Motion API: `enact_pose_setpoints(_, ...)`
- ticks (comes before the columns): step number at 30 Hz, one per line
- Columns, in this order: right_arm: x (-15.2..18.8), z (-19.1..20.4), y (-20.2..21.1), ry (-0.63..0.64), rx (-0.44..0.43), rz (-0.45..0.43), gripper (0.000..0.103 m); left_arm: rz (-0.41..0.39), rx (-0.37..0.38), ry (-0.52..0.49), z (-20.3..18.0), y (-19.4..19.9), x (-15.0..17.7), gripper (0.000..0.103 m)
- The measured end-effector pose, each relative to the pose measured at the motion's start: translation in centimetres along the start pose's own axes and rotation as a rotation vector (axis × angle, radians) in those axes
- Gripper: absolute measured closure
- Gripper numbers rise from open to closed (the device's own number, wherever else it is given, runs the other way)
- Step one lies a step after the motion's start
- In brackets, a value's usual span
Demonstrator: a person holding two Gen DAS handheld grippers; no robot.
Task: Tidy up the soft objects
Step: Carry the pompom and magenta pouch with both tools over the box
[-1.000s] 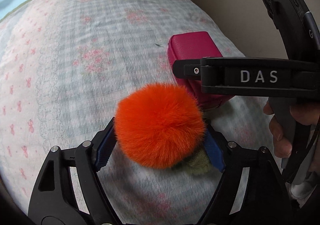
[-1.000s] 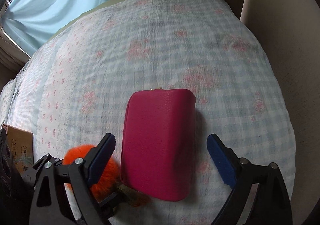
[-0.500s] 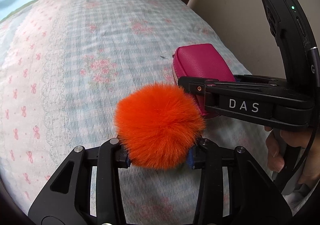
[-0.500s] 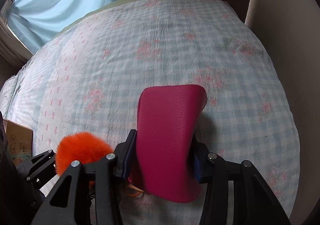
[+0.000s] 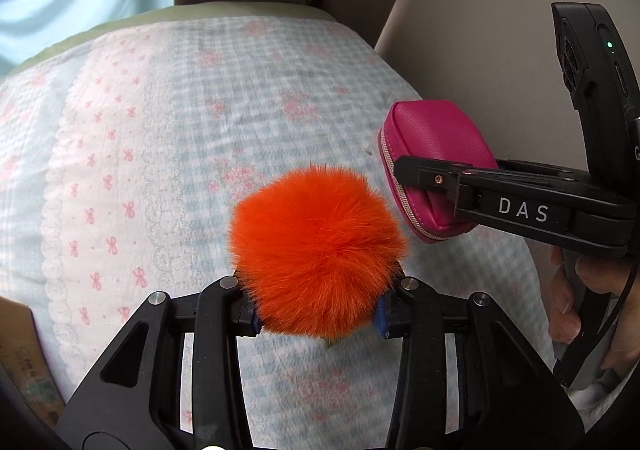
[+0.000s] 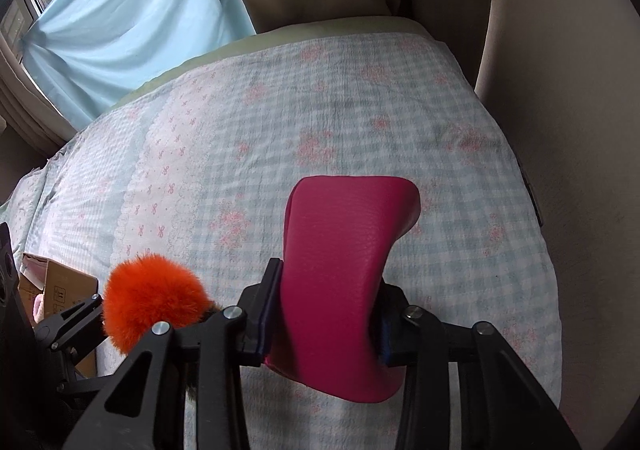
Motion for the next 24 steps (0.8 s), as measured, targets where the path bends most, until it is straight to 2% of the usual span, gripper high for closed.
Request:
enact_pose_setpoints(7,-0.3,3.7,6.9,0.023,-0.003,-0.063,0.067,-0.067,-0.021,0.003,0.6,7.7,-2.3,0.068)
enact_pose_setpoints(15,0.4,11.0,16.6,0.026,-0.017,-0.129,0.067,-0.126,-0.053,0.007,2.3,19.2,-3.9,0.068)
enact_pose_setpoints(20,1.8,16.6,21.3,0.025,-0.038,-0.156,0.067,-0.130,-0.101,0.014,4.9,26.1,-3.2,0.068)
enact_pose_setpoints(24,3.5,21.8,23.3,0.050,-0.054,-0.164,0.067,-0.122,-0.145,0.042,8.1,30.7,-1.3,0.068)
Point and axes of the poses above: each gripper's, at about its wrist camera, not at the fingertips, and y roughly against the way its jaws point, z to its left, x to its underside, the point moved 1 cm from there along -y, roughly the way its jaws point, and after that the axes turned 11 degrees about -y, right-handed, at the moved point
